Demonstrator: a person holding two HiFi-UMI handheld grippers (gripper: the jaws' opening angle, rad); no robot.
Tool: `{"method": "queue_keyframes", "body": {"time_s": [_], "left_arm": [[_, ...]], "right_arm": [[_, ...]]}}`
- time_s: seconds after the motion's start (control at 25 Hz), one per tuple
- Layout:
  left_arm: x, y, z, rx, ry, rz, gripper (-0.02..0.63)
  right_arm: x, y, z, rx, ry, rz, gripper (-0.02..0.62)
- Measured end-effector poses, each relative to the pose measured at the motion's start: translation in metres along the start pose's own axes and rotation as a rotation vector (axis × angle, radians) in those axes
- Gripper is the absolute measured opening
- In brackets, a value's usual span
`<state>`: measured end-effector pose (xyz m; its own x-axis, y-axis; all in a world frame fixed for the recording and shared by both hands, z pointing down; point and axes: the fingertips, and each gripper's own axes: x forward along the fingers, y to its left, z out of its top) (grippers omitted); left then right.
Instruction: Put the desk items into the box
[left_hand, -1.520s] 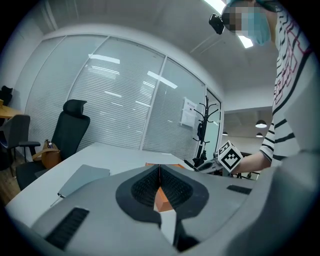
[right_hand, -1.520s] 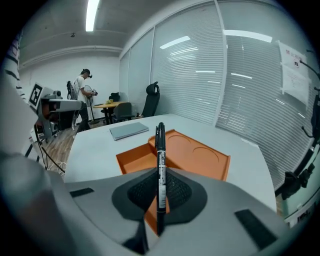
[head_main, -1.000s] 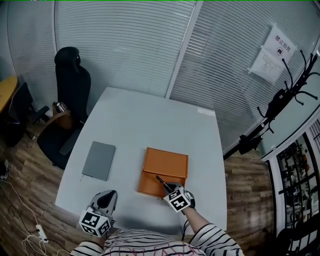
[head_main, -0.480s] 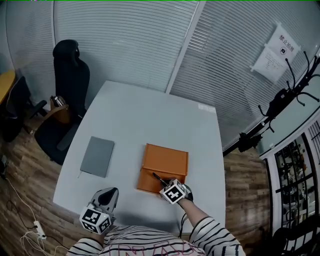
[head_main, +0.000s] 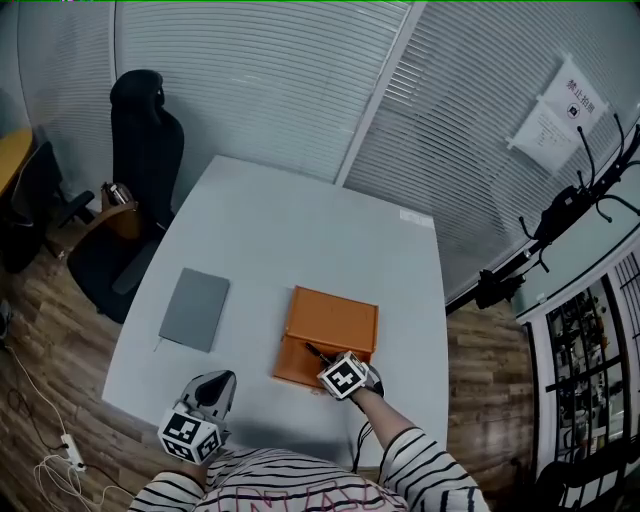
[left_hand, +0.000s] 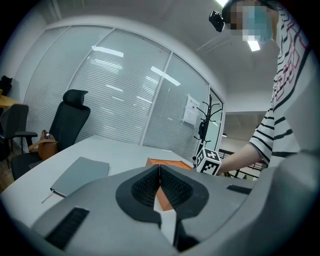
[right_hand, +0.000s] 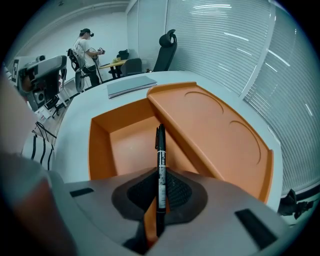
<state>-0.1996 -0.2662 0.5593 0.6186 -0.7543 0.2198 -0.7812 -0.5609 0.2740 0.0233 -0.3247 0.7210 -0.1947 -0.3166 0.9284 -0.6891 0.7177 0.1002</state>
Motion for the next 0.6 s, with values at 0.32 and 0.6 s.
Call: {"method": "queue_keyframes", "body": {"time_s": [0.32,0.6], "left_arm": [[0.005,-0.001,-0.001,-0.002,0.007,-0.001,0.023],[0.004,-0.004,-0.004,-0.005,0.016,0.002,0.023]], "right_arm": [[0.01,-0.005,-0.009,0.071,0.025,0.024,0.04],[0.007,-0.006,-0.007,0.077,0.028,0.026,0.04]]}}
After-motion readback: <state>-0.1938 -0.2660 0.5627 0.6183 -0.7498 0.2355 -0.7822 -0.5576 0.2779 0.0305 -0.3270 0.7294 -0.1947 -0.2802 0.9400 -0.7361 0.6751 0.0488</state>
